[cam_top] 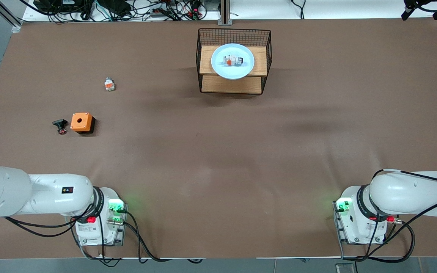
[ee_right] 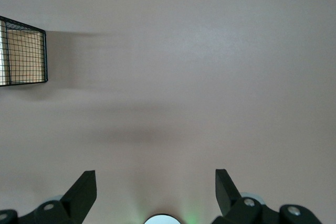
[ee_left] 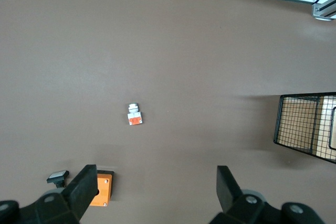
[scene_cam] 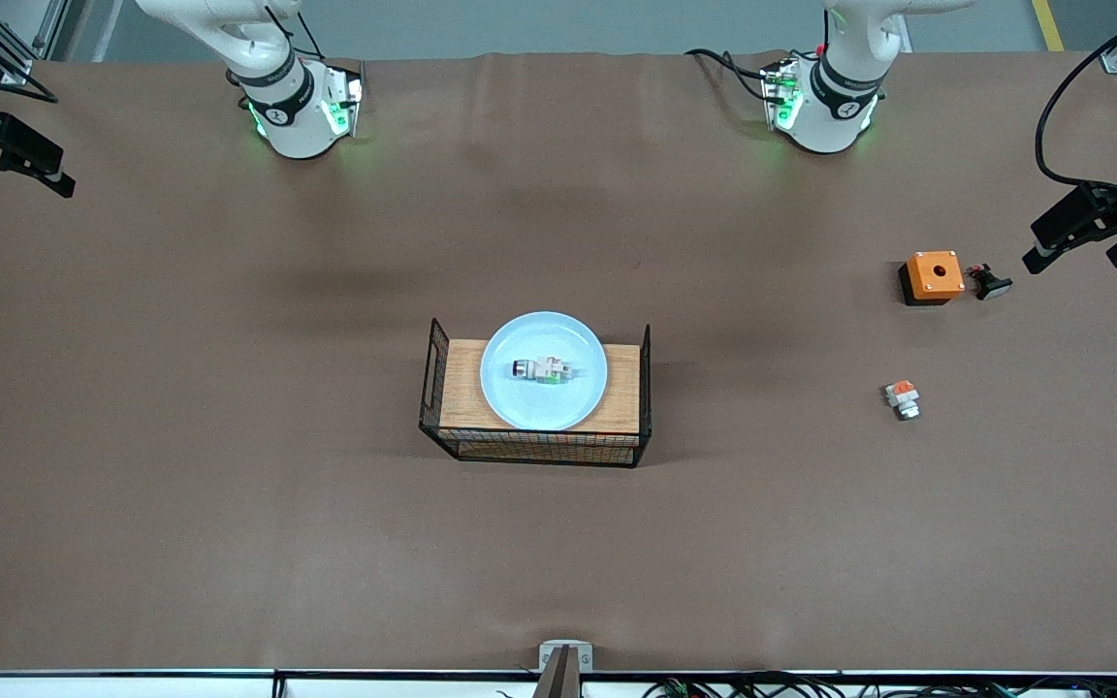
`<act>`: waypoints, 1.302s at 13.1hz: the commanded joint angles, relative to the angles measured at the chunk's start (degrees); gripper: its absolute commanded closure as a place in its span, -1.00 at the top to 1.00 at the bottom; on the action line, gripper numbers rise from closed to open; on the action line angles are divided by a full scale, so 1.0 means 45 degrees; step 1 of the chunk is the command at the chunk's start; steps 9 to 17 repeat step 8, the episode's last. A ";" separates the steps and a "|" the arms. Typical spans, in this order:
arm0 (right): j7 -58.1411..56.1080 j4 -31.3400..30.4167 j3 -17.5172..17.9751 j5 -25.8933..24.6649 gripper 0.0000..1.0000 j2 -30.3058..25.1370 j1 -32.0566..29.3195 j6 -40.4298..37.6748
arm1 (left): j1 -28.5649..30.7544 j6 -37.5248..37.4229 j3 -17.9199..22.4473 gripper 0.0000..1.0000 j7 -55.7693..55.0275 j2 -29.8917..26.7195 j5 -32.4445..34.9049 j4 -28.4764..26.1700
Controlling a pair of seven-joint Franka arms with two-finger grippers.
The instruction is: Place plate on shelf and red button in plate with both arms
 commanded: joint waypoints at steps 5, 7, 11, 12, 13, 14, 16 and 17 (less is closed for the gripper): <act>0.0011 -0.0194 0.0076 -0.0110 1.00 -0.0299 -0.0049 -0.0017 | -0.0136 -0.0114 -0.0044 1.00 -0.0012 0.1573 0.0197 0.1687; 0.0011 -0.0194 0.0056 -0.0110 1.00 -0.0299 -0.0049 0.0003 | -0.0136 -0.0114 -0.0044 1.00 -0.0032 0.1592 0.0197 0.1687; 0.0011 -0.0175 0.0076 -0.0110 1.00 -0.0299 -0.0049 0.0003 | -0.0136 -0.0133 -0.0044 1.00 -0.0032 0.1592 0.0197 0.1687; 0.0011 -0.0175 0.0076 -0.0110 1.00 -0.0299 -0.0049 0.0003 | -0.0136 -0.0133 -0.0044 1.00 -0.0032 0.1592 0.0197 0.1687; 0.0011 -0.0175 0.0076 -0.0110 1.00 -0.0299 -0.0049 0.0003 | -0.0136 -0.0133 -0.0044 1.00 -0.0032 0.1592 0.0197 0.1687; 0.0011 -0.0175 0.0076 -0.0110 1.00 -0.0299 -0.0049 0.0003 | -0.0136 -0.0133 -0.0044 1.00 -0.0032 0.1592 0.0197 0.1687; 0.0011 -0.0175 0.0076 -0.0110 1.00 -0.0299 -0.0049 0.0003 | -0.0136 -0.0133 -0.0044 1.00 -0.0032 0.1592 0.0197 0.1687; 0.0011 -0.0175 0.0076 -0.0110 1.00 -0.0299 -0.0049 0.0003 | -0.0136 -0.0133 -0.0044 1.00 -0.0032 0.1592 0.0197 0.1687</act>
